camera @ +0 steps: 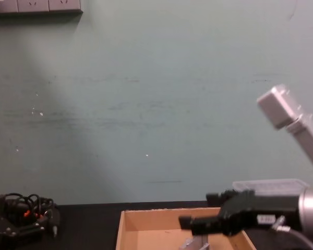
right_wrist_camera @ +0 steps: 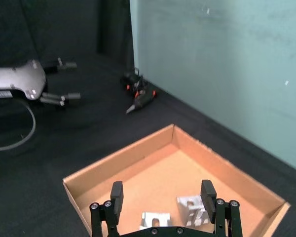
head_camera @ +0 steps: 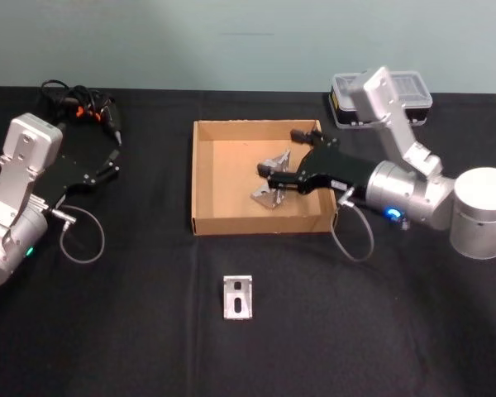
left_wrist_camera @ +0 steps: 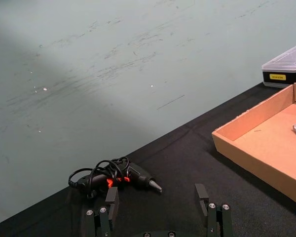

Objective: Use one hand to pick up the angle iron from the table and place it into the box.

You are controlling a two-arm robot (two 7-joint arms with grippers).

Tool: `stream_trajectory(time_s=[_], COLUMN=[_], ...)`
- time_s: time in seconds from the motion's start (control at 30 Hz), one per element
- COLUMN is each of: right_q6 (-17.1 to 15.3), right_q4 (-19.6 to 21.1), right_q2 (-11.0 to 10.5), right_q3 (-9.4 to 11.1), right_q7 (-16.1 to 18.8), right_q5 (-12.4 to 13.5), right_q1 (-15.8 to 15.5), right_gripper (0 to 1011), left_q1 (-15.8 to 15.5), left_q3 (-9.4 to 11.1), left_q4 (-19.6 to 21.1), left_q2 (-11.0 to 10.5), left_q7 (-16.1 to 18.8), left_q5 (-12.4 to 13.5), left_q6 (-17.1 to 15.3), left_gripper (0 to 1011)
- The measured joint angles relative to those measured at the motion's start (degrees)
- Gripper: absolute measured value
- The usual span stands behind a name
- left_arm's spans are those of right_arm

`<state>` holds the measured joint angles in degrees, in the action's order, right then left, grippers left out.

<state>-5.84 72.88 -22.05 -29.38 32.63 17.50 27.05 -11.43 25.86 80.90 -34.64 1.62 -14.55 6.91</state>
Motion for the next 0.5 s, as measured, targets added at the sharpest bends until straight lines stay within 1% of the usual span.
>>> stream_trajectory(time_s=[0.1, 0.13, 0.23, 0.27, 0.33, 0.37, 0.43, 0.47, 0.5], right_q6=[0.0, 0.0, 0.0, -0.1, -0.2, -0.2, -0.3, -0.4, -0.5], right_q4=[2.7, 4.6, 7.4, 9.2, 10.9, 12.6, 14.1, 15.4, 16.0], right_q2=[-1.2, -2.1, -3.6, -4.8, -6.0, -7.2, -8.5, -9.6, -10.2], right_q3=[0.8, 1.2, 1.6, 1.8, 1.9, 1.9, 1.8, 1.6, 1.5], right_q7=[0.1, 0.3, 1.0, 1.6, 2.4, 3.5, 4.7, 5.9, 6.6], right_q5=[0.9, 1.5, 2.3, 2.9, 3.4, 4.0, 4.5, 5.0, 5.3], right_q1=[-0.9, -1.5, -2.3, -2.9, -3.4, -3.7, -4.0, -4.2, -4.3], right_gripper=[1003, 1003, 1003, 1003, 1003, 1002, 1003, 1003, 1003], left_q1=[0.0, 0.0, 0.0, 0.0, 0.0, 0.0, 0.0, 0.0, 0.0], left_q3=[0.0, 0.0, 0.0, 0.0, 0.0, 0.0, 0.0, 0.0, 0.0], left_q4=[0.0, 0.0, 0.0, 0.0, 0.0, 0.0, 0.0, 0.0, 0.0], left_q2=[0.0, 0.0, 0.0, 0.0, 0.0, 0.0, 0.0, 0.0, 0.0], left_q7=[0.0, 0.0, 0.0, 0.0, 0.0, 0.0, 0.0, 0.0, 0.0], left_q5=[0.0, 0.0, 0.0, 0.0, 0.0, 0.0, 0.0, 0.0, 0.0], left_q6=[0.0, 0.0, 0.0, 0.0, 0.0, 0.0, 0.0, 0.0, 0.0], left_gripper=[1000, 1000, 1000, 1000, 1000, 1000, 1000, 1000, 1000])
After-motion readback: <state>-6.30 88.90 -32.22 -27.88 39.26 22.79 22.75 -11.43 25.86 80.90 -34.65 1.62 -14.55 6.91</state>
